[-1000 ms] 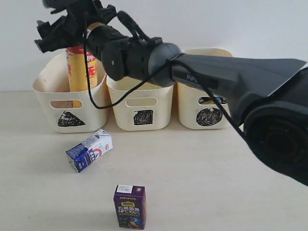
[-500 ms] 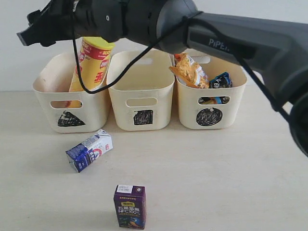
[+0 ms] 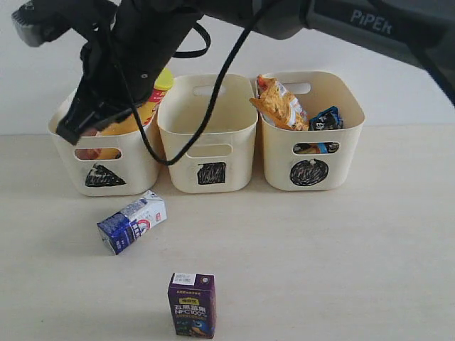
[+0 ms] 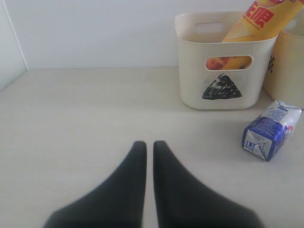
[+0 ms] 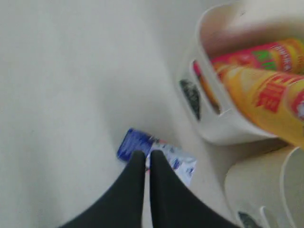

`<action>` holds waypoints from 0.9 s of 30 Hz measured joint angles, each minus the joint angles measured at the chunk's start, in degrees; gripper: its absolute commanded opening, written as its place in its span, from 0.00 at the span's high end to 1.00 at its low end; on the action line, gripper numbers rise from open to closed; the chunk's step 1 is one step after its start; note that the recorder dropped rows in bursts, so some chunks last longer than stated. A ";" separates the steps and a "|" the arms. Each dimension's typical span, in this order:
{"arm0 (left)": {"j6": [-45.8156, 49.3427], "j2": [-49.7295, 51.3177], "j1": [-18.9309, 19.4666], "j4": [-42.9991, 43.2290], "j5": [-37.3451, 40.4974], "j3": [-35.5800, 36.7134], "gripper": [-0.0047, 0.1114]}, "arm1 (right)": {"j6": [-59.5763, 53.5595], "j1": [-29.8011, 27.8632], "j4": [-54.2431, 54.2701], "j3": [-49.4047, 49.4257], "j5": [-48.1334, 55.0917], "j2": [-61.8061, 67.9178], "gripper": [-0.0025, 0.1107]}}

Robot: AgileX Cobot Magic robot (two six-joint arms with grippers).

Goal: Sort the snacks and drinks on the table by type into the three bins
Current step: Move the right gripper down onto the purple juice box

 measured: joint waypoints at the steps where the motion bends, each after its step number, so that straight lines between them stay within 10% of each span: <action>1: 0.00 0.00 0.00 0.00 0.00 0.00 0.92 | -1.96 0.00 0.78 0.00 3.23 -0.13 0.97; 14: 0.00 0.00 0.00 0.00 0.10 0.00 0.92 | -6.02 0.00 1.22 4.60 13.98 -1.79 0.94; 18: 0.00 0.00 0.00 0.00 0.10 0.00 0.92 | -6.43 0.00 1.22 10.81 14.07 -3.89 0.67; 23: 0.00 0.00 0.00 0.00 0.10 0.00 0.92 | -6.79 0.00 2.42 18.29 14.32 -7.77 0.10; 27: 0.00 0.00 0.00 0.00 0.10 0.00 0.92 | -6.69 0.00 2.83 25.70 14.32 -9.18 0.18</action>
